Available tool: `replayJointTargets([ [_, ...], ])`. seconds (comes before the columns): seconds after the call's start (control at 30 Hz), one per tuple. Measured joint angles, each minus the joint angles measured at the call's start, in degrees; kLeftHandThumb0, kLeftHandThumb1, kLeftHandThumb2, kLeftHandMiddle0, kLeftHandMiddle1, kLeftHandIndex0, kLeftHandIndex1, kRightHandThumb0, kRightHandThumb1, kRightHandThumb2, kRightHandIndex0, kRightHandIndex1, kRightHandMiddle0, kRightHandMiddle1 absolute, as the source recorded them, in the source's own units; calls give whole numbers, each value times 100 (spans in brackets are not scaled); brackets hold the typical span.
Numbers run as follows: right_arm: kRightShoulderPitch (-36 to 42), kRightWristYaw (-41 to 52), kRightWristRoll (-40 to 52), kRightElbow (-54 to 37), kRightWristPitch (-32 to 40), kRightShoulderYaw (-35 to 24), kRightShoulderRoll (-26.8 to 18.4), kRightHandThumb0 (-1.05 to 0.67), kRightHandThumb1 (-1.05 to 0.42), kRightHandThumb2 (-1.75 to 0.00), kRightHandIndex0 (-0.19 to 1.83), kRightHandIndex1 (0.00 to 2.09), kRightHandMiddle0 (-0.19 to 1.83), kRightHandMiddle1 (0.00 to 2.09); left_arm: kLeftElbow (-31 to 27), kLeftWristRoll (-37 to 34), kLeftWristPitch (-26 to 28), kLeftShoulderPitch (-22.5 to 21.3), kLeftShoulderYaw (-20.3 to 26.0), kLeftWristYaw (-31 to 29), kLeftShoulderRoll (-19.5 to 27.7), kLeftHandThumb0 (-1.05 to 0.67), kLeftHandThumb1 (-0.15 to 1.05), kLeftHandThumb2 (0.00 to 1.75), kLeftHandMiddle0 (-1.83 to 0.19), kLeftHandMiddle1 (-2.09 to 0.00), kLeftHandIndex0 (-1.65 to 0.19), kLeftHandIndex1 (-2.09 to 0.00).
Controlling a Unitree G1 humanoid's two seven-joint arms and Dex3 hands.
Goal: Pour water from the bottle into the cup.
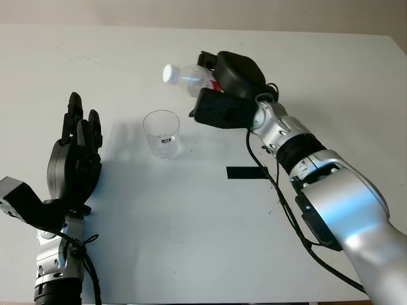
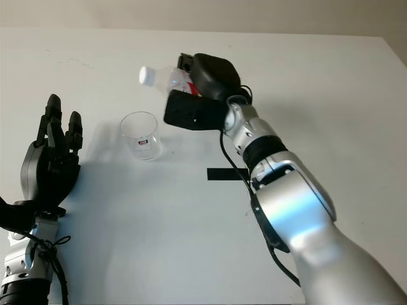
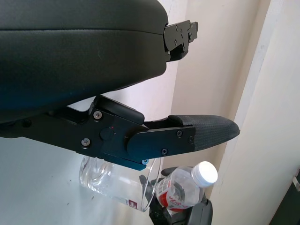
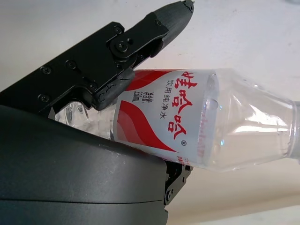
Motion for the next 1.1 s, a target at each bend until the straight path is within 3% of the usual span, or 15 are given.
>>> replayJointTargets([
  [0.33, -131, -704, -440, 61, -275, 458, 18, -15, -105, -23, 94, 209, 37, 209, 3, 65, -65, -1, -27, 113, -30, -75, 105, 50, 19, -2, 19, -1],
  [0.5, -133, -1083, -638, 83, -456, 641, -51, -14, -102, -30, 113, 209, 42, 209, 4, 59, -64, -1, -28, 111, -30, -74, 105, 51, 19, -1, 19, 0],
  [0.83, -136, -1495, -942, 133, -582, 962, -322, -17, -103, -29, 112, 209, 43, 209, 12, 58, -77, -2, -36, 102, -34, -73, 105, 53, 19, -1, 19, 0],
  [1.1, -229, -1759, -1342, 153, -602, 1302, -455, -22, -104, -16, 100, 209, 41, 209, 34, 65, -141, -2, -45, 100, -37, -74, 105, 53, 19, -1, 19, 0],
])
